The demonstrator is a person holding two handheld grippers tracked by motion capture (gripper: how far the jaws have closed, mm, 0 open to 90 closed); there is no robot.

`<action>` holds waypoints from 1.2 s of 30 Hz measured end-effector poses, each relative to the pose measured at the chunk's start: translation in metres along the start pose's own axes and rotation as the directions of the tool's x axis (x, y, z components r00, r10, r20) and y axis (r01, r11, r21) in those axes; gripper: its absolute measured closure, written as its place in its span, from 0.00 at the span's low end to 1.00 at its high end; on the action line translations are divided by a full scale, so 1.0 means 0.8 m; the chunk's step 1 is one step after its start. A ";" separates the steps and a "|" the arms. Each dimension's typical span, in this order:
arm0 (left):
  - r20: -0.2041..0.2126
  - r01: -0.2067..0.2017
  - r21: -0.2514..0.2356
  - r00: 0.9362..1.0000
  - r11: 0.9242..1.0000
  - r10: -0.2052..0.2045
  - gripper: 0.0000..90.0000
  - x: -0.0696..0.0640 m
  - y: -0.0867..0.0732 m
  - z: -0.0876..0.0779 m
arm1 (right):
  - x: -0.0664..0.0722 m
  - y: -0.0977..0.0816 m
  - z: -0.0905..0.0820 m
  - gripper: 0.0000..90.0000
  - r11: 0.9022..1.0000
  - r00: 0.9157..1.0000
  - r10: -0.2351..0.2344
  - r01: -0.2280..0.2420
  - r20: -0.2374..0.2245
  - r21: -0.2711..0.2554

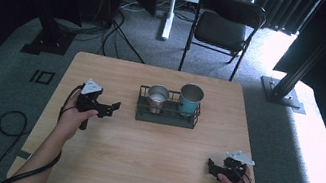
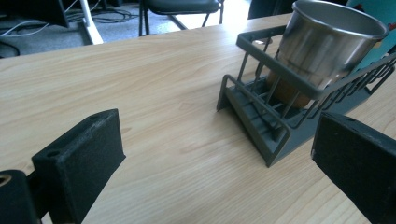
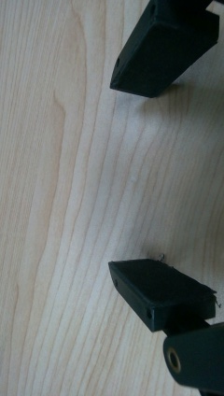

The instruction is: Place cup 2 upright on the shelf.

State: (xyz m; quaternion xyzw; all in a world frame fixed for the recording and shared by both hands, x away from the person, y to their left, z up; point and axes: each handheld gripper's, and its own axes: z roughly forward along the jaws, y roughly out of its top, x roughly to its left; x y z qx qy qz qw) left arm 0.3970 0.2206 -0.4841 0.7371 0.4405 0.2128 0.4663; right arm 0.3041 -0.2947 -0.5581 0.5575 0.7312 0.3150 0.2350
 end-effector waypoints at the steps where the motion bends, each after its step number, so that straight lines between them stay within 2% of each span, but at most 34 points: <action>1: 0.001 -0.001 0.001 1.000 1.000 0.001 0.03 0.001 -0.001 -0.001 | 0.000 0.000 0.000 0.12 1.000 1.000 0.000 0.000 0.000 0.000; 10: -0.020 0.029 0.014 0.999 0.999 -0.028 0.03 0.012 -0.023 -0.015 | 0.000 0.000 0.000 0.12 1.000 1.000 -0.001 0.001 0.000 0.000; 12: -0.035 0.023 0.017 0.999 1.000 -0.023 0.03 0.013 -0.027 -0.018 | 0.000 0.000 0.000 0.12 1.000 1.000 -0.001 0.001 0.000 0.000; 22: -0.049 0.028 0.029 0.998 0.999 -0.027 0.03 0.015 -0.049 -0.035 | 0.000 0.000 0.000 0.12 1.000 1.000 0.000 0.000 0.000 0.000; 36: -0.090 0.082 0.035 0.993 0.996 -0.078 0.03 0.021 -0.091 -0.059 | 0.000 0.000 0.000 0.12 1.000 1.000 0.001 -0.001 0.000 0.000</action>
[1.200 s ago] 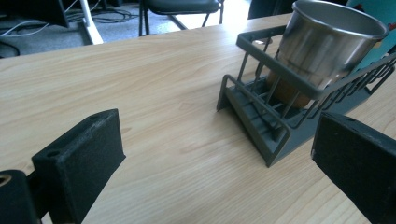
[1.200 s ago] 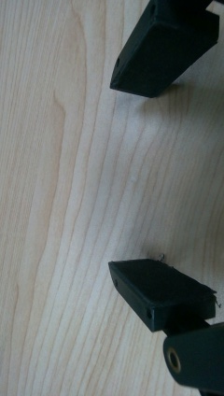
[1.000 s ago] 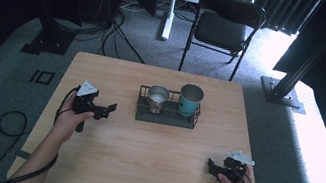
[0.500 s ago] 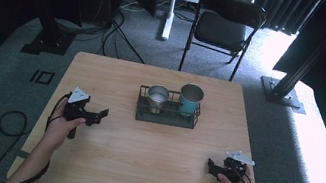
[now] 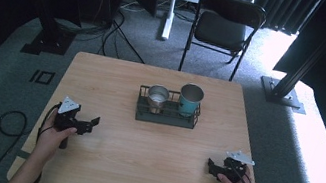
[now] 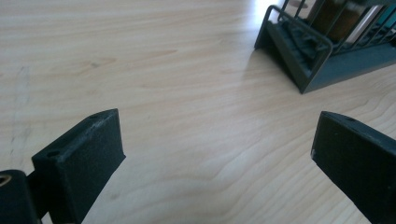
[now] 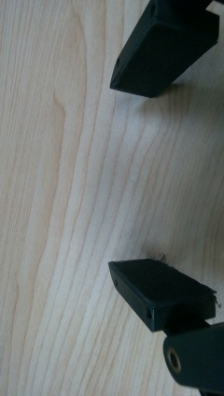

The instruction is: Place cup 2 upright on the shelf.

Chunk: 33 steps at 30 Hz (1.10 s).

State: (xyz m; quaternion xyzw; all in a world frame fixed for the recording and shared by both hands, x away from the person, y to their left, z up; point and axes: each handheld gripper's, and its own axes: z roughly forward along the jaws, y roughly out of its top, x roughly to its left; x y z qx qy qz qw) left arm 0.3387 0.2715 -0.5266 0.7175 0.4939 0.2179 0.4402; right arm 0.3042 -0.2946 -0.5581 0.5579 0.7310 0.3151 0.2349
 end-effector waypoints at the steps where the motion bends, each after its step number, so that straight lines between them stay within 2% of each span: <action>1: -0.003 0.004 0.005 1.000 1.000 -0.004 0.03 0.000 -0.002 -0.001 | 0.000 0.000 0.000 0.12 1.000 1.000 -0.001 0.001 0.000 0.000; 4: -0.021 0.009 0.020 1.000 1.000 -0.009 0.03 0.002 -0.008 -0.007 | 0.000 0.000 0.000 0.12 1.000 1.000 -0.002 0.002 0.000 0.000; 8: -0.032 0.040 0.018 0.999 0.999 -0.039 0.03 0.006 -0.019 -0.014 | 0.000 0.000 0.000 0.12 1.000 1.000 -0.002 0.002 0.000 0.000; 14: -0.059 0.048 0.042 0.997 0.998 -0.045 0.03 0.007 -0.032 -0.020 | 0.000 0.000 0.000 0.12 1.000 1.000 -0.002 0.002 0.000 0.000; 21: -0.096 0.077 0.062 0.993 0.995 -0.071 0.03 0.010 -0.042 -0.028 | 0.000 0.000 0.000 0.12 1.000 1.000 -0.002 0.002 0.000 0.000; 25: -0.122 0.110 0.078 0.987 0.991 -0.100 0.03 0.013 -0.048 -0.032 | 0.000 0.000 0.000 0.12 1.000 1.000 -0.002 0.002 0.000 0.000; 29: -0.151 0.119 0.097 0.983 0.988 -0.103 0.03 0.015 -0.052 -0.036 | 0.000 0.000 0.000 0.12 1.000 1.000 -0.002 0.002 0.000 0.000; 31: -0.177 0.143 0.117 0.977 0.983 -0.121 0.03 0.017 -0.054 -0.037 | 0.000 0.000 0.000 0.12 1.000 1.000 -0.002 0.002 0.000 0.000; 33: -0.182 0.144 0.126 0.976 0.982 -0.119 0.03 0.018 -0.056 -0.038 | 0.000 0.000 0.000 0.12 1.000 1.000 -0.002 0.002 0.000 0.000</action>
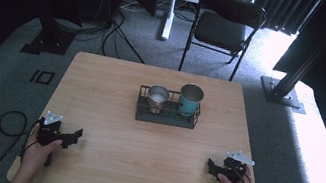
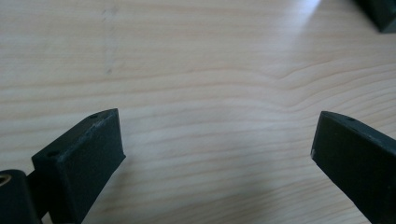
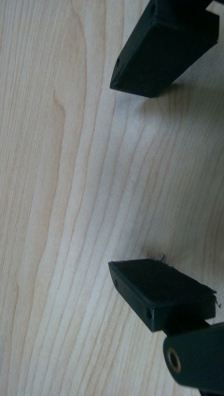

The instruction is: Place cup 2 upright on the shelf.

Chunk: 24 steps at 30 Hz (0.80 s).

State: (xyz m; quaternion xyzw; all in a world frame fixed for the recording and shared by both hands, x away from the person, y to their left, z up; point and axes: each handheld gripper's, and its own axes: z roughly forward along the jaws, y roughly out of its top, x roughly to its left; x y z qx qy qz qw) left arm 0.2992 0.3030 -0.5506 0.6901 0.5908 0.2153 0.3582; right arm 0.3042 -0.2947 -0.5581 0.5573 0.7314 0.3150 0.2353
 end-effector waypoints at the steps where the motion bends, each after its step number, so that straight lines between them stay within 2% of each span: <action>1: -0.010 0.007 0.002 1.000 1.000 -0.007 0.03 0.001 -0.001 0.000 | 0.000 0.000 0.000 0.12 1.000 1.000 0.000 0.000 0.000 0.000; 6: -0.054 0.035 0.035 0.998 0.999 -0.033 0.03 0.006 -0.005 0.000 | 0.000 0.000 0.000 0.12 1.000 1.000 0.000 0.000 0.000 0.000; 9: -0.081 0.047 0.040 0.996 0.998 -0.044 0.03 0.010 -0.007 -0.002 | 0.000 0.000 0.000 0.12 1.000 1.000 0.000 0.000 0.000 0.000; 12: -0.089 0.052 0.044 0.995 0.998 -0.048 0.03 0.012 -0.007 -0.003 | 0.000 0.000 0.000 0.12 1.000 1.000 0.000 0.000 0.000 0.000; 13: -0.107 0.054 0.049 0.993 0.997 -0.049 0.03 0.013 -0.007 -0.003 | 0.000 0.000 0.000 0.12 1.000 1.000 0.000 0.000 0.000 0.000; 17: -0.138 0.033 0.058 0.990 0.998 -0.024 0.03 0.011 -0.008 -0.002 | 0.000 0.000 0.000 0.12 1.000 1.000 0.000 0.000 0.000 0.000; 20: -0.170 -0.009 0.087 0.985 0.996 0.023 0.03 0.007 -0.008 0.000 | 0.000 0.000 0.000 0.12 1.000 1.000 0.000 0.000 0.000 0.000; 24: -0.176 -0.002 0.086 0.984 0.996 0.017 0.03 0.006 -0.007 0.001 | 0.000 0.000 0.000 0.12 1.000 1.000 0.000 0.000 0.000 0.000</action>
